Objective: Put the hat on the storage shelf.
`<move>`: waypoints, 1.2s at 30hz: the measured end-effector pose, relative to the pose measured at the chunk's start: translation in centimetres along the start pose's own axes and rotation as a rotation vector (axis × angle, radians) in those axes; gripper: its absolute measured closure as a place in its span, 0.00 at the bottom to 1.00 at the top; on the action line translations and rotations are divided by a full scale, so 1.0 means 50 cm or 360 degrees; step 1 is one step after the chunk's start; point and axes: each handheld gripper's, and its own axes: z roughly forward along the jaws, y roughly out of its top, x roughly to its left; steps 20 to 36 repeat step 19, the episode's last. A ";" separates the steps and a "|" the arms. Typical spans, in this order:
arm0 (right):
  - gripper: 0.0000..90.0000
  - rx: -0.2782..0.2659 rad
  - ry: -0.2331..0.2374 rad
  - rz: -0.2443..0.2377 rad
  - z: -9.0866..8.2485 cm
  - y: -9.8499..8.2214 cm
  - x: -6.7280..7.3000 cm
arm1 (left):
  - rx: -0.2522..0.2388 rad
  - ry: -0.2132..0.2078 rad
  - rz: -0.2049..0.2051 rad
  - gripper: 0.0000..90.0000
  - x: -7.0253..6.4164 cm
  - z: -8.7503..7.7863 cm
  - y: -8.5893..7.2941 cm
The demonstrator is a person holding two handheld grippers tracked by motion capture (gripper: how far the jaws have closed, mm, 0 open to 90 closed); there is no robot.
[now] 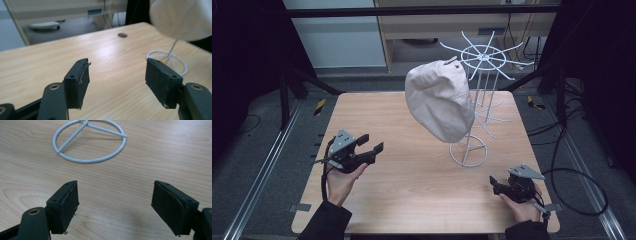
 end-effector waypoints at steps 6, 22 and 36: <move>0.23 -0.0003 -0.0005 -0.0002 0.001 -0.001 -0.001 | 0.0065 0.0051 -0.0062 0.36 0.029 -0.017 -0.053; 0.22 -0.0007 -0.0008 0.0022 -0.001 -0.002 -0.007 | 0.0155 0.0177 -0.0172 0.33 0.081 -0.055 -0.135; 0.22 -0.0007 -0.0008 0.0022 -0.001 -0.002 -0.007 | 0.0155 0.0177 -0.0172 0.33 0.081 -0.055 -0.135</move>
